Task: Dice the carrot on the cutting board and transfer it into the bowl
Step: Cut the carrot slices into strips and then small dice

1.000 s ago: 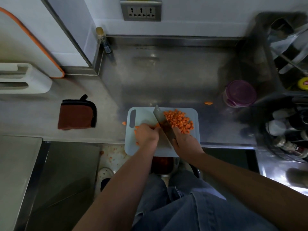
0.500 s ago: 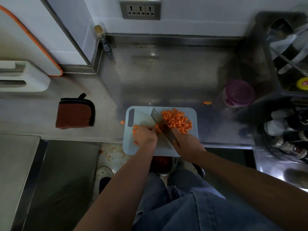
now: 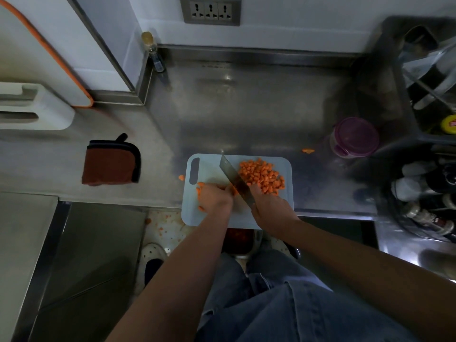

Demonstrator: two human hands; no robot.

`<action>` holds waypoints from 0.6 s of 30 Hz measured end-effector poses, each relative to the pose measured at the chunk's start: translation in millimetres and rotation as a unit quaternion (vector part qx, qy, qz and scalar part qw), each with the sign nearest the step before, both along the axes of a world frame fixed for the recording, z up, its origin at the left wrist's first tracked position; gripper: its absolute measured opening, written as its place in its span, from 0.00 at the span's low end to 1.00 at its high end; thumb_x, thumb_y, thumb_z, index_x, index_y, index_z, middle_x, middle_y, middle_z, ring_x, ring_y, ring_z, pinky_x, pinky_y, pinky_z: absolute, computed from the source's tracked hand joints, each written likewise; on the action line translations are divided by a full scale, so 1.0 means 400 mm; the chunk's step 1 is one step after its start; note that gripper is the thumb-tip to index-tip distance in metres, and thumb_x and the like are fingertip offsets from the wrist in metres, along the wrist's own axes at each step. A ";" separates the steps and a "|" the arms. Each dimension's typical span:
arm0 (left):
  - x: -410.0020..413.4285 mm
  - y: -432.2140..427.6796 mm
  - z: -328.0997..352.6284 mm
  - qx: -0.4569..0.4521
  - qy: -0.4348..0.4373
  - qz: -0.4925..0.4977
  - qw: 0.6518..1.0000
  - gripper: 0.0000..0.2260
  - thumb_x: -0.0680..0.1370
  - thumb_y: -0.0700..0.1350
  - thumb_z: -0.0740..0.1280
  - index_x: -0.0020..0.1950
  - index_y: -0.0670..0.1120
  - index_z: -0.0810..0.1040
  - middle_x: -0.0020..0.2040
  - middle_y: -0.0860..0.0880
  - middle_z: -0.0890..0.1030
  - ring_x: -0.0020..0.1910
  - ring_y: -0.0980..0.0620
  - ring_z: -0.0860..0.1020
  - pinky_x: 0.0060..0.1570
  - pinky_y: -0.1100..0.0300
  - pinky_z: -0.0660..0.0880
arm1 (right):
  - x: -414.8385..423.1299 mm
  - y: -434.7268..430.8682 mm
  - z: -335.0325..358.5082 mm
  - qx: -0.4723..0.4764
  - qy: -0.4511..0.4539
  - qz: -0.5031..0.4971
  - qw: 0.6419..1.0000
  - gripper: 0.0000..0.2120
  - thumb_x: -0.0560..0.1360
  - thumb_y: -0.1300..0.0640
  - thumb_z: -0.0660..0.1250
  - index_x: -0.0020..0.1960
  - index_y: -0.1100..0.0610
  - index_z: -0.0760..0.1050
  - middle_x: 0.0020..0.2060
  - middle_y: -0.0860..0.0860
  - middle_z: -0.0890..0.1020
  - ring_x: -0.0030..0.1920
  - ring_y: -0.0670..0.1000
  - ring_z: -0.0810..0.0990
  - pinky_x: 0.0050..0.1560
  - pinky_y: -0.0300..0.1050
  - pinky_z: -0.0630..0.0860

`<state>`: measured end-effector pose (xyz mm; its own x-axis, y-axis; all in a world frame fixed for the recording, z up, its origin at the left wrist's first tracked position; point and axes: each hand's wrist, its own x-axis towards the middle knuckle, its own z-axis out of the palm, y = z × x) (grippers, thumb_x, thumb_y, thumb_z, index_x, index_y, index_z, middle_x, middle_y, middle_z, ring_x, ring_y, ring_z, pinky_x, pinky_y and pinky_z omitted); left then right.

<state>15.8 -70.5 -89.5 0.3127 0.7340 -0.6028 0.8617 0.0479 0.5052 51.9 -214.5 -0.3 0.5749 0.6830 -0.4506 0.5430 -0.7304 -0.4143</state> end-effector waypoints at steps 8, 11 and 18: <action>0.002 0.003 -0.032 -0.012 -0.001 0.020 1.000 0.25 0.63 0.60 0.73 0.52 0.45 0.84 0.61 0.42 0.80 0.60 0.42 0.78 0.57 0.44 0.76 | -0.003 0.019 -0.002 -0.003 0.037 -0.009 0.999 0.16 0.78 0.63 0.58 0.64 0.56 0.59 0.39 0.53 0.75 0.40 0.55 0.78 0.42 0.51 0.76; 0.002 0.004 -0.025 -0.010 -0.007 0.027 1.000 0.26 0.64 0.57 0.75 0.56 0.43 0.83 0.58 0.44 0.81 0.58 0.43 0.78 0.57 0.45 0.77 | -0.007 0.020 -0.009 -0.005 0.041 -0.004 0.999 0.20 0.78 0.63 0.58 0.68 0.57 0.57 0.41 0.55 0.76 0.42 0.56 0.79 0.44 0.53 0.77; 0.005 0.006 0.005 -0.002 -0.011 0.008 1.000 0.14 0.68 0.53 0.77 0.46 0.45 0.85 0.46 0.46 0.84 0.51 0.45 0.81 0.55 0.48 0.78 | -0.005 0.026 -0.011 -0.009 0.036 0.000 0.999 0.19 0.78 0.62 0.58 0.67 0.57 0.58 0.40 0.53 0.74 0.41 0.55 0.77 0.43 0.50 0.75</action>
